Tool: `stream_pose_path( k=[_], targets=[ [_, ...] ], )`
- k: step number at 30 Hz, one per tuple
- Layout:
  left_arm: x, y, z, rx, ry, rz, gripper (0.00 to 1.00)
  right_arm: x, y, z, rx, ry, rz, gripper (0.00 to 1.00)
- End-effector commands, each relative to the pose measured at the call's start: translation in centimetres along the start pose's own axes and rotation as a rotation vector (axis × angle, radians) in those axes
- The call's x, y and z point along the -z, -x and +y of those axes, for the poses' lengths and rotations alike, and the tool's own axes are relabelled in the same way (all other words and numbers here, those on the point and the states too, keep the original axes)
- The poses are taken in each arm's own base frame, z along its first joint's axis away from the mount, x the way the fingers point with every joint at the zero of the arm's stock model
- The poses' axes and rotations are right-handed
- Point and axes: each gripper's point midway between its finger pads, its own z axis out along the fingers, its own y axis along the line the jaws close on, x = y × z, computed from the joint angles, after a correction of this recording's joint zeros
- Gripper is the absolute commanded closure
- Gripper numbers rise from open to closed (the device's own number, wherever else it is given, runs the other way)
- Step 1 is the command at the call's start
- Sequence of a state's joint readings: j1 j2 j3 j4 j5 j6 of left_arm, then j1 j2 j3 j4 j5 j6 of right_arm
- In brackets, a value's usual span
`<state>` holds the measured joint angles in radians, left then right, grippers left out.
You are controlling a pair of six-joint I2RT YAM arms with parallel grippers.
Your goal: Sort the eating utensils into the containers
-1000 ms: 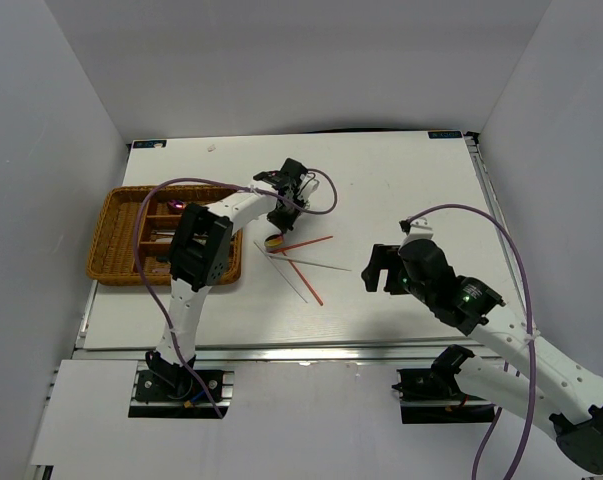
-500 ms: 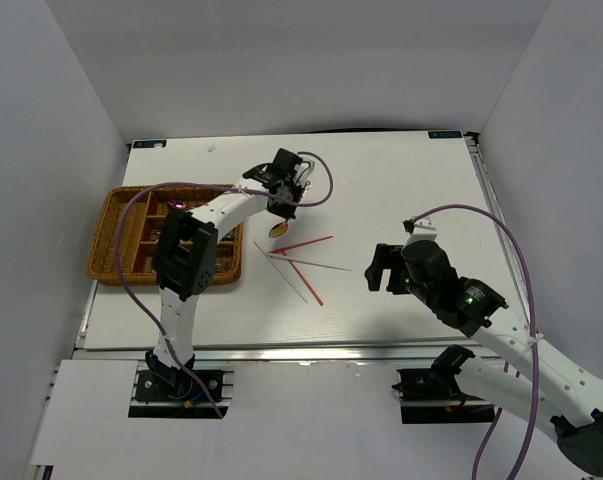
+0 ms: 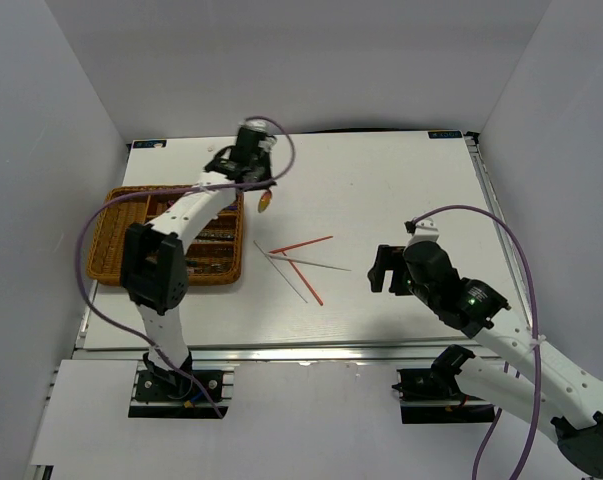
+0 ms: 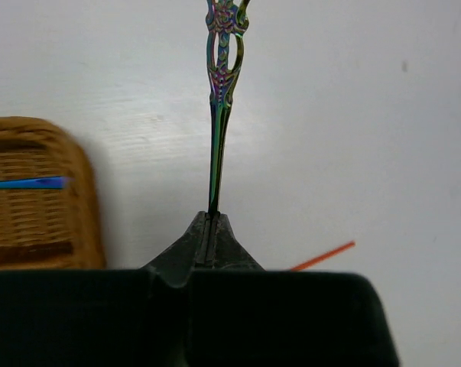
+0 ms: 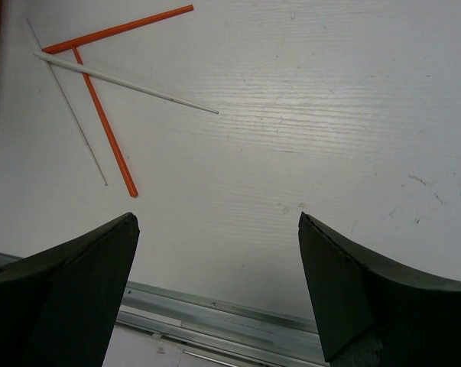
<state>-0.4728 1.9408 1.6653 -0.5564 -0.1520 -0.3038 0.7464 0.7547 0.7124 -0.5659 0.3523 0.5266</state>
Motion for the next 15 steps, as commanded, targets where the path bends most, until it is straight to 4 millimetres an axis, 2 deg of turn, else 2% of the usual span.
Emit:
stream_pose_path(
  k=[1,2,4,6,7,8,9,10,11,15],
  targets=[
    [3.9,6.4,6.6,0.367,0.067,-0.214,1.0,1.2,2.3,0.4,-0.009,0.012,-0.069,0.11],
    [5.0,7.4,8.8,0.471,0.085,-0.259,1.0,1.2,2.4,0.4,-0.01,0.014,-0.07,0.11],
    [5.2,7.2,11.4,0.571,0.138,-0.306,1.0,1.3,2.4,0.6,-0.011,0.025,-0.071,0.11],
    [6.4,8.0,14.8,0.723,0.195,-0.382,1.0,1.3,2.5,0.8,-0.013,0.036,-0.073,0.11],
    [6.1,6.7,16.0,0.779,0.217,-0.378,1.0,1.3,2.5,0.8,-0.014,0.037,-0.072,0.11],
    [6.2,6.5,17.7,0.887,0.231,-0.405,1.0,1.3,2.4,0.9,-0.012,0.039,-0.07,0.11],
    [6.8,7.0,18.4,0.941,0.221,-0.454,1.0,1.2,2.4,1.0,-0.012,0.043,-0.068,0.11],
    [6.1,5.3,19.3,0.993,0.24,-0.444,1.0,1.2,2.4,0.9,-0.013,0.042,-0.069,0.11],
    [6.3,5.2,20.2,1.075,0.244,-0.47,1.0,1.2,2.4,1.0,-0.012,0.044,-0.067,0.11],
    [5.8,3.9,21.4,1.22,0.269,-0.522,1.0,0.9,2.0,1.4,-0.014,0.067,-0.061,0.11]
  ],
)
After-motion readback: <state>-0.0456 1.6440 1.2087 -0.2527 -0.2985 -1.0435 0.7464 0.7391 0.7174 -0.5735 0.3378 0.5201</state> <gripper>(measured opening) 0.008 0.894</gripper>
